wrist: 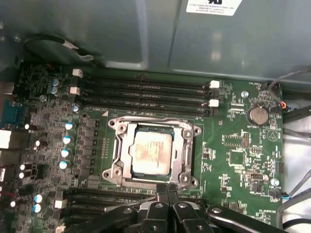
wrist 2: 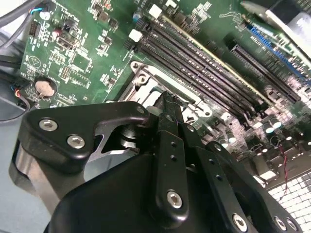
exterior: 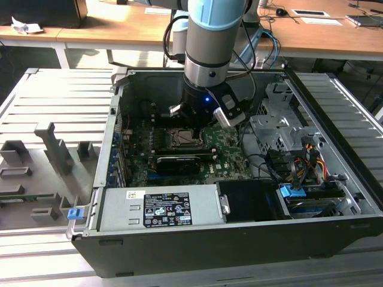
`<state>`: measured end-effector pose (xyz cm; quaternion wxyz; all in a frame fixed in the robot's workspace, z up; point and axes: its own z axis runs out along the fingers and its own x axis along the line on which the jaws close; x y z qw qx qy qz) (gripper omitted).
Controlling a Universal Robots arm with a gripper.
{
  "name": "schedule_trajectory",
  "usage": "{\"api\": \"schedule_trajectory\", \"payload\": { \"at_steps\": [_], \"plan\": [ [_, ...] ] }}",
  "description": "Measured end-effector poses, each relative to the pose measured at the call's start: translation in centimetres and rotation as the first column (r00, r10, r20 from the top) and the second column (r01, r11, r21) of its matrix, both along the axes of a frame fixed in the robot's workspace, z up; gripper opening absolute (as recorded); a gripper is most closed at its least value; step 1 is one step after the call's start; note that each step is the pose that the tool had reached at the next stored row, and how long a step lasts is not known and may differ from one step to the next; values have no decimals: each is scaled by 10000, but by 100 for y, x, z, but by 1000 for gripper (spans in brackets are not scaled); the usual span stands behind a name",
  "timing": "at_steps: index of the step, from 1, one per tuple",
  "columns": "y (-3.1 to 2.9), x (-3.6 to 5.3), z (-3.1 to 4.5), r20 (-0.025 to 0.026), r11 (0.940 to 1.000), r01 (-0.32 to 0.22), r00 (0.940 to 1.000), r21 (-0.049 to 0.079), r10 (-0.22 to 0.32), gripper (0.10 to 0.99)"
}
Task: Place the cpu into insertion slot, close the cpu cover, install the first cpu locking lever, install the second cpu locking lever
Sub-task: 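Install the second cpu locking lever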
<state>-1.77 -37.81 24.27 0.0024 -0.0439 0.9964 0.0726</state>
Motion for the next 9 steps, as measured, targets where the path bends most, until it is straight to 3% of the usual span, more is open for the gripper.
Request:
{"api": "schedule_trajectory", "payload": {
  "at_steps": [9],
  "plan": [
    [-35,0,0,0,10000,0,10000,-1,0,106]
  ]
}}
